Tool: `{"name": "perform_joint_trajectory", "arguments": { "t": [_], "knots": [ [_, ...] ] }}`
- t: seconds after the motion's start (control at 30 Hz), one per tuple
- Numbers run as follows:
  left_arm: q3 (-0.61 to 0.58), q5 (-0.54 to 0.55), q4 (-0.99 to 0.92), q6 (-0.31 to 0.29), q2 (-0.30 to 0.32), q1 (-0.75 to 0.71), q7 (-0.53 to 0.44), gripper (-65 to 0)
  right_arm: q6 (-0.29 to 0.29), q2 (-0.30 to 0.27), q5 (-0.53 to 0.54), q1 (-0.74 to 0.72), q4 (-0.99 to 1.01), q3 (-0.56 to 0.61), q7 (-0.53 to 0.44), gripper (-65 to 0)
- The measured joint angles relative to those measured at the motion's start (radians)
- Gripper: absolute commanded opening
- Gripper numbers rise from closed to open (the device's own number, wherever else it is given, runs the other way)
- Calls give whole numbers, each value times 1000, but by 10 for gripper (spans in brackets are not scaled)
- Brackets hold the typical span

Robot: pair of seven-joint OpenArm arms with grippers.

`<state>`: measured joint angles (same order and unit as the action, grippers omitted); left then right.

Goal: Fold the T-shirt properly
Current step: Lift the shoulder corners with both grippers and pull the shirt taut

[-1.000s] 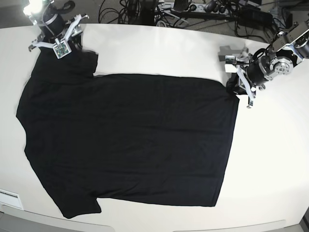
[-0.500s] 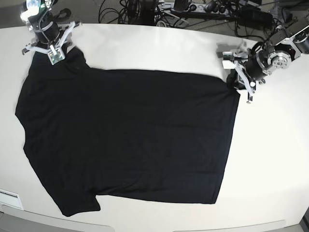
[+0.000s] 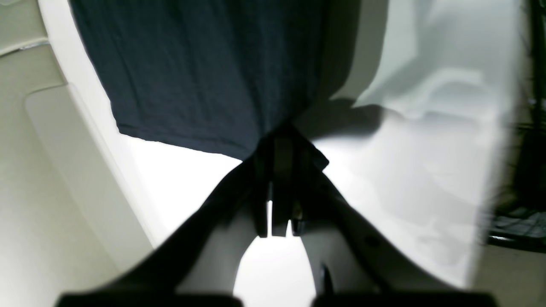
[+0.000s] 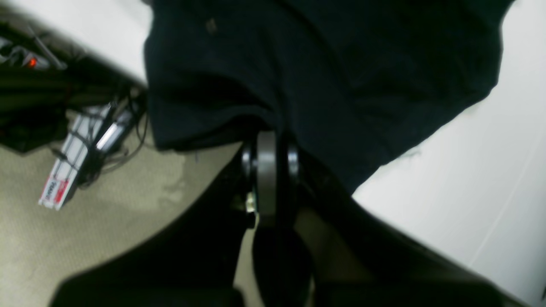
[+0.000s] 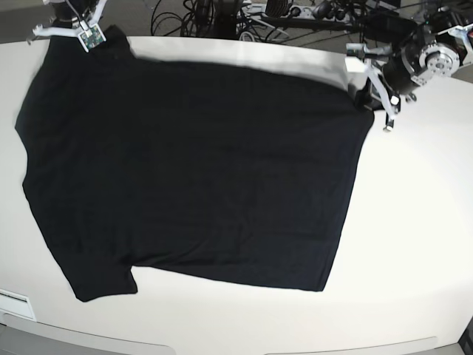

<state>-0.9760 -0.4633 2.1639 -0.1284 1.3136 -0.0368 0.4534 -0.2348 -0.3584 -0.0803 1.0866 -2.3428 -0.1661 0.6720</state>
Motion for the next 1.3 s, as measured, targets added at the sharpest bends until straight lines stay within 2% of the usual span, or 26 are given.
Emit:
{"name": "perform_joint_trajectory", "arguments": {
  "t": [0.17,0.33,0.4,0.63,0.73,0.83,0.9,0.93,1.0,1.07,1.13,1.3],
  "knots": [
    [2,-114,33,82,0,-137,110,-650,-1,-4,0,51,0,0,9,-650],
    [2,-245,51,146,0,-274,194,-650,-1,-2,-63,74,0,0,39,-650],
    [2,-286,55,161,-3,-311,216,-650,1,-3,-66,74,0,0,39,-650],
    [3,-355,56,175,-33,-367,228,-650,69,-2,-68,80,0,0,30,-650],
    [46,-397,56,229,-50,-367,227,-650,142,-2,-115,76,0,0,-39,-650],
    [136,-422,56,363,-103,-368,227,-650,206,-2,-156,14,0,0,-64,-650],
    [203,-427,56,417,-145,-364,195,-650,231,-5,-175,-56,0,0,-74,-650],
    [232,-414,56,423,-164,-362,168,-650,230,-18,-171,-97,1,0,-77,-650],
    [278,-315,57,419,-202,-364,109,-650,216,-65,-124,-155,1,0,-79,-650],
    [316,-222,56,369,-233,-365,53,-650,205,-98,-109,-200,1,0,-77,-650],
    [353,-177,41,325,-261,-350,-21,-650,179,-121,-80,-244,1,0,-80,-650],
    [375,-85,-40,305,-311,-245,-96,-650,96,-148,22,-320,1,0,-112,-650]
  ]
}}
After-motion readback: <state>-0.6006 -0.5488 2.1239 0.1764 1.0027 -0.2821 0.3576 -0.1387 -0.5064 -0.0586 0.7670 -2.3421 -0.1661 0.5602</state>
